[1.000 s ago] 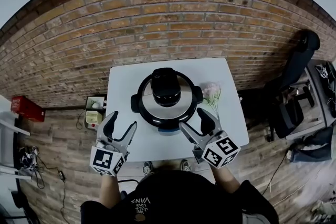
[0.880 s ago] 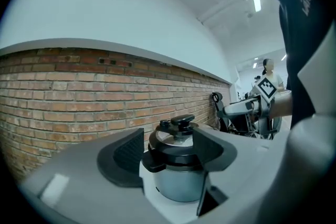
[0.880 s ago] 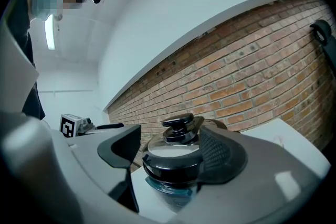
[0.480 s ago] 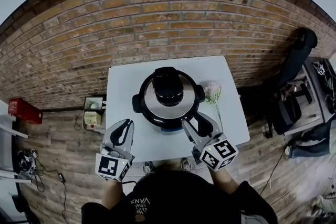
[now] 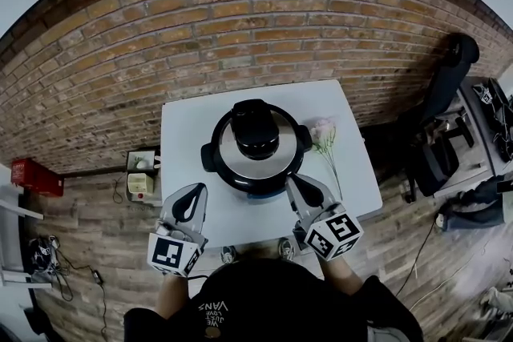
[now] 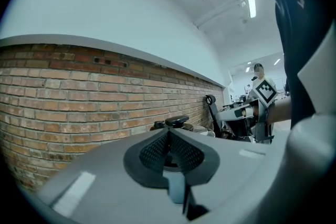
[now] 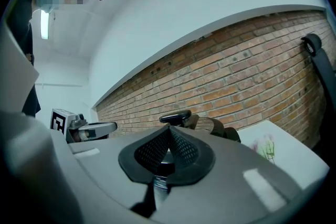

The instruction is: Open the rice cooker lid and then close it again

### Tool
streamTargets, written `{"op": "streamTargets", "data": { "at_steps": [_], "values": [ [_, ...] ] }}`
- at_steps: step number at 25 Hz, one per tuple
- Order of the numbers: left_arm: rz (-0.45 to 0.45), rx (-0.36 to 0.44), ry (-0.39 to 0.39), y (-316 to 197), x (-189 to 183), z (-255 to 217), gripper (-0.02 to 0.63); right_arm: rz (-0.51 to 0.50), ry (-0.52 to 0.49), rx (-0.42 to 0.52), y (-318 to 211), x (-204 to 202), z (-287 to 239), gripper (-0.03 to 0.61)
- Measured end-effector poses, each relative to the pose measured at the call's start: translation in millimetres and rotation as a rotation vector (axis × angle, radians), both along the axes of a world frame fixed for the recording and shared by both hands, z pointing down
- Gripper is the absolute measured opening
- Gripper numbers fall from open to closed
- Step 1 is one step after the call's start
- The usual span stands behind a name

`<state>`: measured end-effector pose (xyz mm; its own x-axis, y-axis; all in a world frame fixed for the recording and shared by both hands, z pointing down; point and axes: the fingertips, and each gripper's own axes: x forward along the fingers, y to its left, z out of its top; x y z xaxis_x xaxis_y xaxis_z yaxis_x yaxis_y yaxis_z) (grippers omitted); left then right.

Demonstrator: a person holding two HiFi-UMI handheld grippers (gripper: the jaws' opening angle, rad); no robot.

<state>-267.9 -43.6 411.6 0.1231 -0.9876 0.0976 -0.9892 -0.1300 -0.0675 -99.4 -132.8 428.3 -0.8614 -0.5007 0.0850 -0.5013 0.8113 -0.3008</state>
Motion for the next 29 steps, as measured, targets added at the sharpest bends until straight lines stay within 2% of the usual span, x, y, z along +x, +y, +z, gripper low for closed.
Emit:
{"op": "streamTargets", "data": {
  "at_steps": [11,19,24,29],
  "values": [
    [0.061,-0.022,-0.004,-2,15,2,0.002,0.004,0.024,0.008,6,4,-1,0.005],
    [0.064,0.008,0.010,-4,19,1,0.002,0.002,0.033,0.012,6,8,1,0.005],
    [0.077,-0.033,0.010,-1,24,4,0.002,-0.007,0.036,0.013,8,7,1,0.005],
    [0.061,0.010,0.016,-1,23,4,0.002,-0.018,0.041,0.014,9,8,0,0.005]
  ]
}}
